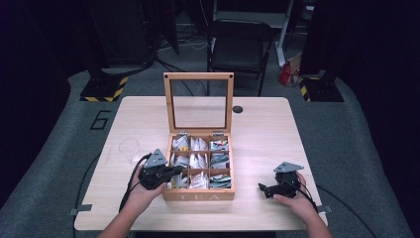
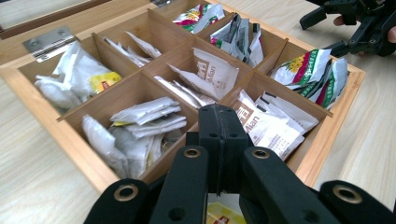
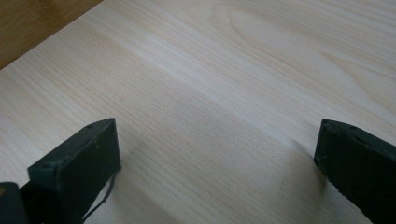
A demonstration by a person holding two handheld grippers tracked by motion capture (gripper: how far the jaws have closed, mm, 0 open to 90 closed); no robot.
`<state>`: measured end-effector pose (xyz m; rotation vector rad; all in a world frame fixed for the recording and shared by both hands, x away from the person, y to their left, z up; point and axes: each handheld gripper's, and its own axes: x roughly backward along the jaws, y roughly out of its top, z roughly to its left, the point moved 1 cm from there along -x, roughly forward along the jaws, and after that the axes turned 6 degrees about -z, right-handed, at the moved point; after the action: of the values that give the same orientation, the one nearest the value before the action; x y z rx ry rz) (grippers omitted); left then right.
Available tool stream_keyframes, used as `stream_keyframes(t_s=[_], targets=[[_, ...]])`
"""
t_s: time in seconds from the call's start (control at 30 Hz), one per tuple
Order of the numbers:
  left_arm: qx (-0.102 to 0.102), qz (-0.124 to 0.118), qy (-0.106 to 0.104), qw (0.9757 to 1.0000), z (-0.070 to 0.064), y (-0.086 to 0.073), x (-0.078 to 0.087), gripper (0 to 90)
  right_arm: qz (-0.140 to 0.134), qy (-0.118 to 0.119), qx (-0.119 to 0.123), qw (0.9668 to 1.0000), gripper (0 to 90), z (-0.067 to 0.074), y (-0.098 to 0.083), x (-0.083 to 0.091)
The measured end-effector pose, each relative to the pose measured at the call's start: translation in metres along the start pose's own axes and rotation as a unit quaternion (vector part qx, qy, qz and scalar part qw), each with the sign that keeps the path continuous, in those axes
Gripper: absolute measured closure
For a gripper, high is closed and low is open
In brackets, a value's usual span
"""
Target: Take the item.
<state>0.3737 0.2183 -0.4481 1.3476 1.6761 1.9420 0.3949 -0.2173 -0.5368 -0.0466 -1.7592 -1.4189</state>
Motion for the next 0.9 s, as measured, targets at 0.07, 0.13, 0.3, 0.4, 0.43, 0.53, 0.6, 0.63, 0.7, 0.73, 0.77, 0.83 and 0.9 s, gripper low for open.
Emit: stream_keyframes(t_s=[0.07, 0.13, 0.3, 0.4, 0.43, 0.53, 0.6, 0.63, 0.7, 0.73, 0.77, 0.83, 0.9], targets=[[0.002, 0.000, -0.001, 1.0000, 0.002, -0.001, 0.004, 90.0, 0.000, 0.000, 0.000, 1.0000, 0.0, 0.000, 0.000, 0.000], [0.004, -0.001, 0.002, 1.0000, 0.004, -0.002, 0.007, 90.0, 0.000, 0.000, 0.000, 1.0000, 0.0, 0.000, 0.000, 0.000], [0.008, -0.003, 0.007, 0.9999, 0.008, -0.004, 0.013, 90.0, 0.000, 0.000, 0.000, 1.0000, 0.0, 0.000, 0.000, 0.000], [0.011, -0.002, 0.004, 0.9999, 0.010, -0.004, 0.016, 90.0, 0.000, 0.000, 0.000, 1.0000, 0.0, 0.000, 0.000, 0.000], [0.012, -0.006, 0.007, 0.9999, 0.010, -0.004, 0.017, 90.0, 0.001, 0.000, -0.002, 1.0000, 0.0, 0.000, 0.000, 0.000], [0.011, -0.005, 0.006, 0.9999, 0.010, -0.003, 0.020, 90.0, 0.000, 0.000, 0.000, 1.0000, 0.0, 0.000, 0.000, 0.000], [0.012, -0.010, 0.010, 0.9998, 0.011, -0.003, 0.021, 90.0, 0.000, 0.000, 0.000, 1.0000, 0.0, 0.000, 0.000, 0.000], [0.013, -0.012, 0.009, 0.9998, 0.011, -0.003, 0.023, 90.0, 0.000, 0.000, 0.000, 1.0000, 0.0, 0.000, 0.000, 0.000], [0.011, -0.011, 0.011, 0.9998, 0.012, -0.003, 0.025, 90.0, 0.000, 0.000, 0.000, 1.0000, 0.0, 0.000, 0.000, 0.000], [0.011, -0.011, 0.011, 0.9998, 0.013, -0.003, 0.026, 90.0, 0.000, 0.000, 0.000, 1.0000, 0.0, 0.000, 0.000, 0.000], [0.012, -0.010, 0.011, 0.9998, 0.013, -0.004, 0.026, 90.0, 0.000, 0.000, 0.000, 1.0000, 0.0, 0.000, 0.000, 0.000], [0.011, -0.012, 0.015, 0.9998, 0.014, -0.004, 0.028, 90.0, 0.000, 0.000, 0.000, 1.0000, 0.0, 0.000, 0.000, 0.000], [0.015, -0.013, 0.016, 0.9997, 0.015, -0.004, 0.030, 90.0, 0.000, 0.000, 0.000, 1.0000, 0.0, 0.000, 0.000, 0.000]])
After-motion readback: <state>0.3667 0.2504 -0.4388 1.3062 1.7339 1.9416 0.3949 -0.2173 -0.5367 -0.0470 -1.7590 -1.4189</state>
